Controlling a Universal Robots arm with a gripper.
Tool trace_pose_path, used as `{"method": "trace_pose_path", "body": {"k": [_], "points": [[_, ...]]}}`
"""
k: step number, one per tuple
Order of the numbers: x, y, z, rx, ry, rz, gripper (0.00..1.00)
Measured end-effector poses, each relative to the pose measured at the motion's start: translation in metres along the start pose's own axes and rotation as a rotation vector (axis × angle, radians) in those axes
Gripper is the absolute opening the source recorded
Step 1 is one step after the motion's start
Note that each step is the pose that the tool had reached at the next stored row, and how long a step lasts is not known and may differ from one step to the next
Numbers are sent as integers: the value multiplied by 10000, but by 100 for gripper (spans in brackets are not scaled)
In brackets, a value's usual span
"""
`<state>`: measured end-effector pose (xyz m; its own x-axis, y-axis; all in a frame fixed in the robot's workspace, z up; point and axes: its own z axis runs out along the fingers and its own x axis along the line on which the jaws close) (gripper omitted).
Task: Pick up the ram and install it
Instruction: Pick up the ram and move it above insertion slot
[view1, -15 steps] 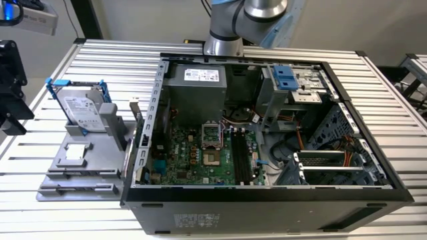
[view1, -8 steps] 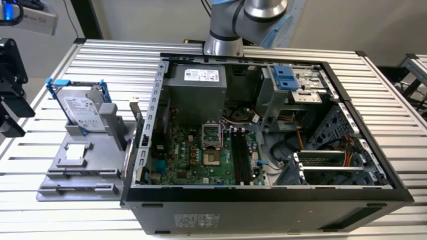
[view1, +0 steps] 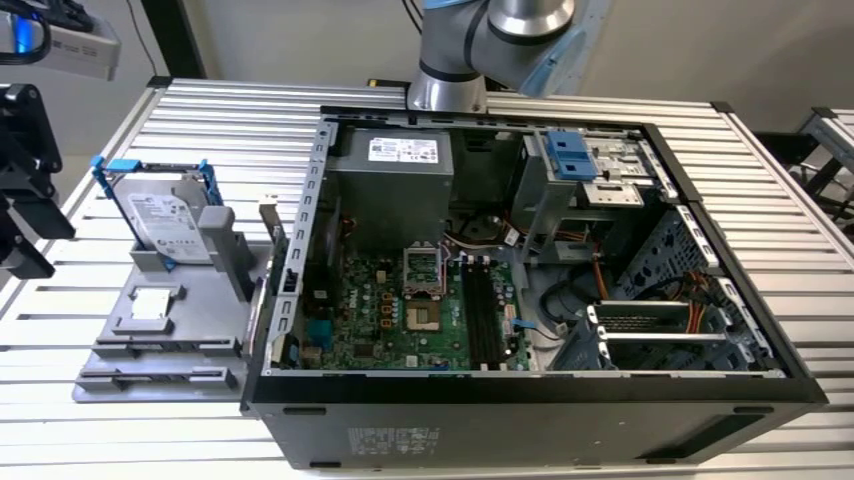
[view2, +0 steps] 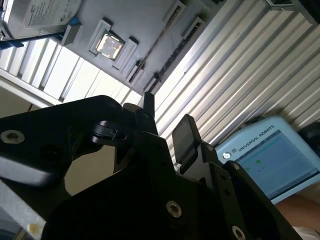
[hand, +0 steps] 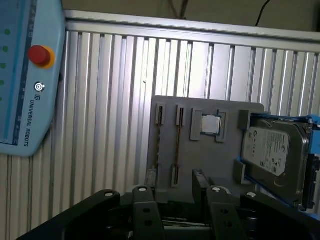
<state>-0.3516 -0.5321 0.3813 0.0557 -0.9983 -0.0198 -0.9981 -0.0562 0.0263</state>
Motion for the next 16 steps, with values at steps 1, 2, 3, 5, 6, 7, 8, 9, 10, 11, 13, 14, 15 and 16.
{"method": "trace_pose_path", "body": {"k": [1, 2, 3, 5, 6, 7, 8, 9, 10, 11, 13, 14, 15, 16], "points": [[0, 0, 10, 30, 2, 40, 100], [0, 2, 17, 67, 4, 66, 100], [0, 3, 27, 113, 6, 85, 100], [1, 2, 31, 150, 7, 94, 100], [1, 2, 31, 151, 7, 96, 100], [1, 2, 31, 151, 6, 99, 100], [1, 2, 31, 151, 7, 101, 100], [1, 2, 32, 152, 7, 101, 100], [1, 3, 34, 153, 6, 102, 100], [1, 2, 36, 155, 6, 101, 100], [1, 2, 50, 159, 5, 102, 100], [1, 2, 58, 159, 6, 102, 100], [1, 2, 68, 158, 6, 102, 100], [1, 2, 79, 158, 6, 101, 100]]}}
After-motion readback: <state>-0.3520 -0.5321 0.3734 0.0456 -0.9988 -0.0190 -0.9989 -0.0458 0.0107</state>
